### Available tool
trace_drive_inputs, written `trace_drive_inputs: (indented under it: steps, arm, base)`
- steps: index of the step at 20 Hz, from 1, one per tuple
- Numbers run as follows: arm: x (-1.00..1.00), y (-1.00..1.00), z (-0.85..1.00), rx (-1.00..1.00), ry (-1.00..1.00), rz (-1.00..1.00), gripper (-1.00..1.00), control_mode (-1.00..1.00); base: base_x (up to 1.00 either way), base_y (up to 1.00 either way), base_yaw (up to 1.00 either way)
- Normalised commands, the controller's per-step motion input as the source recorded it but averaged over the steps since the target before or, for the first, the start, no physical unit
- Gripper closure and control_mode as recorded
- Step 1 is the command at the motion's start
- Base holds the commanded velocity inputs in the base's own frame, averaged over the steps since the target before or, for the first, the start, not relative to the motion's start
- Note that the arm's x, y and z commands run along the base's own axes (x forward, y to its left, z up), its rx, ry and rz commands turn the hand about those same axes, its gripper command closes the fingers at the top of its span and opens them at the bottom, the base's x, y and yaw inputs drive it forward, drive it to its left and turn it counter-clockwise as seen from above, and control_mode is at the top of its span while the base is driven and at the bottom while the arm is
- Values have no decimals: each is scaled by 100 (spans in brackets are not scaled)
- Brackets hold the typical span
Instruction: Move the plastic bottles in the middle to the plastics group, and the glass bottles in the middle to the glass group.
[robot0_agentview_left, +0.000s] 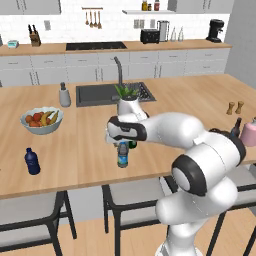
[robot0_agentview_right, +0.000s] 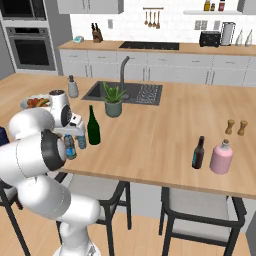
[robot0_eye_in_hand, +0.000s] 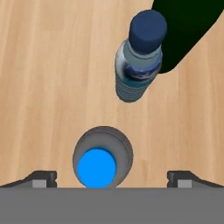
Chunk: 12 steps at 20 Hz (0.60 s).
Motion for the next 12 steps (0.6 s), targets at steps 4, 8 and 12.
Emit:
trace_drive_inputs:
  steps: [4,8,12]
  arm:
    - [15,7,-3,0,0,0,-100,-100]
    - [6,0,-7,0,0,0,-100,-100]
    - [0,0,-11,0,0,3,-100,-100]
  base:
    - [0,0,0]
    - [0,0,0]
    - [0,0,0]
